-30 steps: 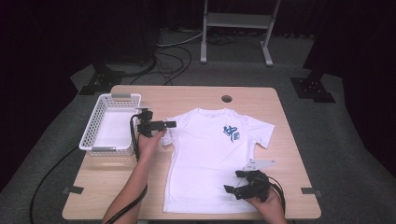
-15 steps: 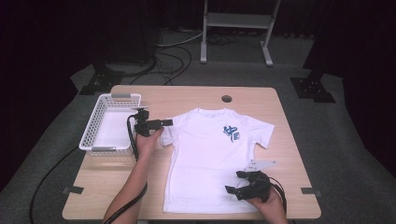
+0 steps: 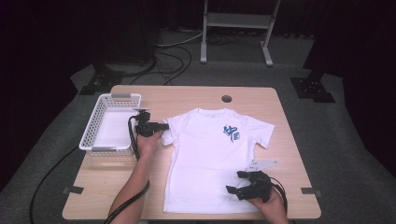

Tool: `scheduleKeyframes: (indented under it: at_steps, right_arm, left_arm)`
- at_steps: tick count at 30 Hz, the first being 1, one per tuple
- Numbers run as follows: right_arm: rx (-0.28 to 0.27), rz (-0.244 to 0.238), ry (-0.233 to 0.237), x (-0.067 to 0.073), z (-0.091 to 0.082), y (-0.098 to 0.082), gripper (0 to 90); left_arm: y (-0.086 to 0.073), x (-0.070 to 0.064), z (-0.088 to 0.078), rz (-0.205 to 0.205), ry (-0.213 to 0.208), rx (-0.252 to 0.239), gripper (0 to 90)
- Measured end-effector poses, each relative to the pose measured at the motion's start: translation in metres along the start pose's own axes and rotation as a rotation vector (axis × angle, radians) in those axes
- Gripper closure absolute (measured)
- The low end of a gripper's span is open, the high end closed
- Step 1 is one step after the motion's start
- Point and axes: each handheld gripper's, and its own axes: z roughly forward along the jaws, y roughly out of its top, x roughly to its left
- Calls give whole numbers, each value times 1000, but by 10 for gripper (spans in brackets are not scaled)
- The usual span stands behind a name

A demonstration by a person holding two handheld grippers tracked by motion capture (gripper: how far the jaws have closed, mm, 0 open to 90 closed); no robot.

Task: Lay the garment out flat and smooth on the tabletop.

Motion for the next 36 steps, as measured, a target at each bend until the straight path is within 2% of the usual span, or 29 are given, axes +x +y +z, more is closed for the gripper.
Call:
scheduleKeyframes:
  at_steps: [2,5,6,7,8,9,10,11,13,14,15,17,21,24,26,29,32,36]
  right_arm:
    - [-2,5,2,-1,-1,-1,198]
    - [-6,15,4,-3,-2,-1,194]
    - [-7,15,3,-3,-2,-1,194]
    - [-8,16,2,-3,-2,-2,194]
    - [-10,21,3,-4,-2,-2,194]
    - [-12,21,4,-4,-2,-2,194]
    - [-14,20,3,-4,-2,-2,194]
    - [-15,21,3,-5,-2,-2,194]
    - [-17,21,1,-4,-2,-2,194]
    - [-15,23,-1,-4,-2,-2,192]
    - [-15,20,-2,-4,-2,-2,190]
    - [-13,16,-5,-3,-2,-2,190]
    - [-13,15,-1,-3,-1,-1,190]
    - [-13,15,-2,-3,-1,-2,188]
    - [-12,15,-2,-3,-1,-2,186]
    - [-11,11,-2,-2,-1,-1,186]
    - [-15,13,4,-3,-1,-2,186]
    - [-19,12,3,-3,-1,-2,182]
  left_arm:
    - [2,-5,0,19,-12,-8,870]
    - [2,-16,4,44,-84,-3,873]
    - [2,-22,7,66,-125,19,873]
    - [0,-30,13,84,-199,71,872]
    - [-1,-41,18,125,-228,121,870]
    - [-3,-52,21,185,-221,141,855]
    - [-2,-59,21,214,-224,134,812]
    - [1,-62,20,202,-233,113,774]
    - [7,-62,17,192,-213,83,701]
    - [10,-59,15,170,-214,66,685]
    - [11,-57,15,151,-207,61,675]
    - [11,-54,17,149,-176,81,636]
    - [5,-58,30,203,-129,151,562]
    - [2,-67,42,268,-87,197,539]
    - [3,-72,49,306,-51,210,524]
    - [6,-78,58,336,-14,231,515]
    - [9,-82,65,360,4,254,536]
    - [9,-90,72,408,18,293,627]
